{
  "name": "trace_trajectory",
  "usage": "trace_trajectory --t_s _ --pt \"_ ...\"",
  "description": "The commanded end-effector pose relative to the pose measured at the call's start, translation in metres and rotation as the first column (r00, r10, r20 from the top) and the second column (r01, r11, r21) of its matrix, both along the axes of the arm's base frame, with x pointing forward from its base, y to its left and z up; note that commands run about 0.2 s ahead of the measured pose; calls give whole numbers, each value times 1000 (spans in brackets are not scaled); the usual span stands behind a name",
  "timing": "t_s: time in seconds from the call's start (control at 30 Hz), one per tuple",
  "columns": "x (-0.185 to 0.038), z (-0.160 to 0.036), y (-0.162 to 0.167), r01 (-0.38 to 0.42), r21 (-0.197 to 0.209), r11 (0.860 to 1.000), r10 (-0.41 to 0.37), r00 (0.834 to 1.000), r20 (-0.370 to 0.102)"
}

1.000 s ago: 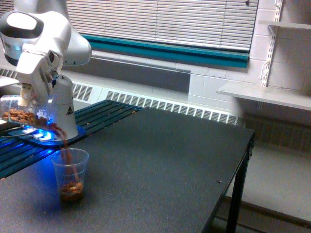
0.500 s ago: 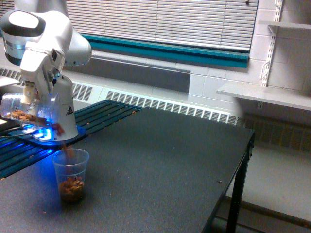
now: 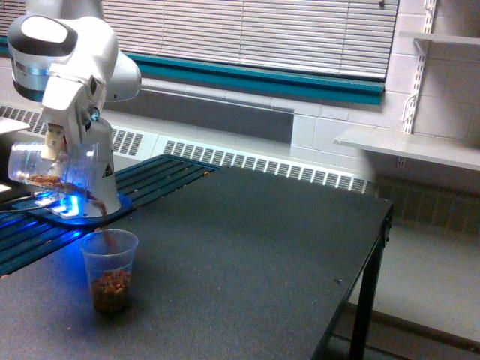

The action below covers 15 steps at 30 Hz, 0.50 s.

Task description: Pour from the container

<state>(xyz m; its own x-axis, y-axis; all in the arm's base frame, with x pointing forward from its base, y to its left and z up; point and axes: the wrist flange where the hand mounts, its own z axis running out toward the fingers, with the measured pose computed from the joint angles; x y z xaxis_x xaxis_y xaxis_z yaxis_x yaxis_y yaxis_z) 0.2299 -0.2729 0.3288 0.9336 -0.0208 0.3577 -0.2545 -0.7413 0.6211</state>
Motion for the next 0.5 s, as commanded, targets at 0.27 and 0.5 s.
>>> trace_trajectory --t_s 0.27,0.5 --pt "10 16 3 -47 -68 997 42 997 -70" --pt "15 24 5 -57 -89 994 47 993 -107"
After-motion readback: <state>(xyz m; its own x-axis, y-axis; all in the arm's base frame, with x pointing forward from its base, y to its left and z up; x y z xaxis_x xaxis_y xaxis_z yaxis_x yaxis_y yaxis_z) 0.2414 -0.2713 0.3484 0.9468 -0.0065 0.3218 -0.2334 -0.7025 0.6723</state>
